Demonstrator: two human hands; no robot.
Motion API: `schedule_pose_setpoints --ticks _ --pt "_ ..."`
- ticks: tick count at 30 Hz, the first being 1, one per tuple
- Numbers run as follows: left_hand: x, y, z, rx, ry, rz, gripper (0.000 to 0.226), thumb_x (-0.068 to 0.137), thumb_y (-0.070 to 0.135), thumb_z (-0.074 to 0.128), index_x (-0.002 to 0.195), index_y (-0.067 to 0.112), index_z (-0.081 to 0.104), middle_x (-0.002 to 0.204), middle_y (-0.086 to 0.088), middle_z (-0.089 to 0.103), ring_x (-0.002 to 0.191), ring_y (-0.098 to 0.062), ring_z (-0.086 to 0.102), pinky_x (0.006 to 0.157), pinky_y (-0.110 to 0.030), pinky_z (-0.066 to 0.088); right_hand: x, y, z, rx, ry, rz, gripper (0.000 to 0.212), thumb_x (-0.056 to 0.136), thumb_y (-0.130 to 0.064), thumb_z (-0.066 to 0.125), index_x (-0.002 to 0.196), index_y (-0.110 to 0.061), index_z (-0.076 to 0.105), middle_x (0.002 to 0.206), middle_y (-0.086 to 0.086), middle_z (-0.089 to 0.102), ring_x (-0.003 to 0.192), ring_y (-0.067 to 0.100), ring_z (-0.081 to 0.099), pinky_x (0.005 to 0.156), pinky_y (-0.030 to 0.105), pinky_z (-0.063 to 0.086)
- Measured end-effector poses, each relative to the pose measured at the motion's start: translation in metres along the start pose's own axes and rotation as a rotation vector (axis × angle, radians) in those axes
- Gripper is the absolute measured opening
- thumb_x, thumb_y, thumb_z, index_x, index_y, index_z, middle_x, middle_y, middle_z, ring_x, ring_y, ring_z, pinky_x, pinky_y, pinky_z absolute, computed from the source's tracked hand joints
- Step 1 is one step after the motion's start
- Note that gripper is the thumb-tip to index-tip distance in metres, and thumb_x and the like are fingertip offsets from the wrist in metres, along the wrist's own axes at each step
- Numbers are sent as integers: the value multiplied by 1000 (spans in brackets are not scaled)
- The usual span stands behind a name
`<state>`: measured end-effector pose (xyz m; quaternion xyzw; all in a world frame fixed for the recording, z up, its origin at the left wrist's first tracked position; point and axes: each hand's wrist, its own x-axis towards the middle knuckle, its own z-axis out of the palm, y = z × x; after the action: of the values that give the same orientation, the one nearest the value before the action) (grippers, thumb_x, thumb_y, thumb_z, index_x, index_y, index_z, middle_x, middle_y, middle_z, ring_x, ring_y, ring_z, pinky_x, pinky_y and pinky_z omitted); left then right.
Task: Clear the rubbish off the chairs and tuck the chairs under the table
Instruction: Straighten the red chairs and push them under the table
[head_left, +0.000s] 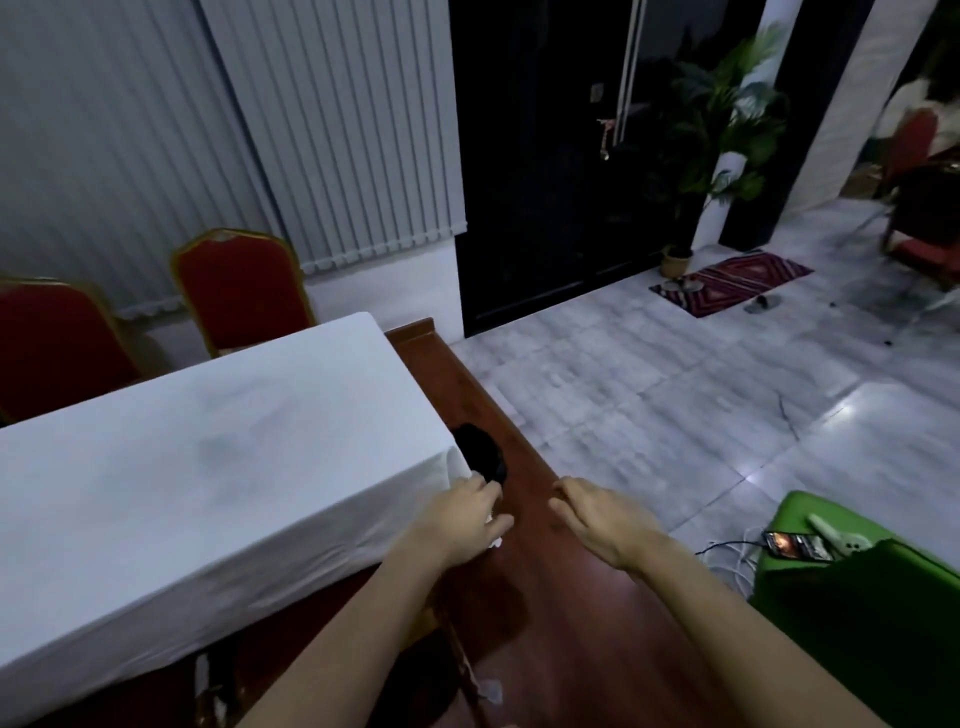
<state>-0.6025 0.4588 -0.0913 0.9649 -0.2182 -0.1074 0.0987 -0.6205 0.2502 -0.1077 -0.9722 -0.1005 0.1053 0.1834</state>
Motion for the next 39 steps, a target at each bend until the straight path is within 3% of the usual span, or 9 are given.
schedule_pose_setpoints --ticks 7,12,20,26,33,39 --pt "106 -28 11 11 -41 -52 36 95 40 46 113 9 55 120 -9 55 112 -27 52 91 -36 40 98 64 -22 -83 -93 -25 47 98 -48 29 127 -15 44 131 7 52 115 26 53 95 41 44" --pt "189 -52 3 -91 -110 -161 37 96 40 46 117 10 52 121 -11 53 113 -28 51 89 -39 46 174 95 -48 -82 -159 -64 46 97 -48 32 122 -13 48 123 9 55 108 25 55 92 39 46" --pt "314 -51 -27 -129 -71 -169 42 95 40 46 126 11 50 126 -9 51 116 -26 48 96 -37 44 287 140 -93 -68 -168 -96 50 97 -49 34 131 -13 44 133 8 51 119 24 51 96 37 44" --pt "406 -77 -38 -93 -132 -212 43 95 40 47 129 13 47 127 -8 50 119 -27 47 100 -38 42 382 180 -110 -65 -209 -138 52 97 -47 35 135 -13 41 135 8 50 120 25 50 98 38 43" --pt "529 -120 -71 -116 -109 -405 42 94 41 48 128 17 47 128 -6 51 121 -26 47 102 -40 38 525 240 -154 -77 -244 -185 49 97 -48 34 130 -14 44 129 8 53 115 25 53 95 39 45" --pt "604 -157 -101 -182 -52 -547 42 92 44 49 127 23 46 128 -1 50 120 -23 49 100 -42 46 648 259 -193 -169 -315 -305 50 97 -47 34 130 -10 44 129 10 52 114 27 53 92 40 45"
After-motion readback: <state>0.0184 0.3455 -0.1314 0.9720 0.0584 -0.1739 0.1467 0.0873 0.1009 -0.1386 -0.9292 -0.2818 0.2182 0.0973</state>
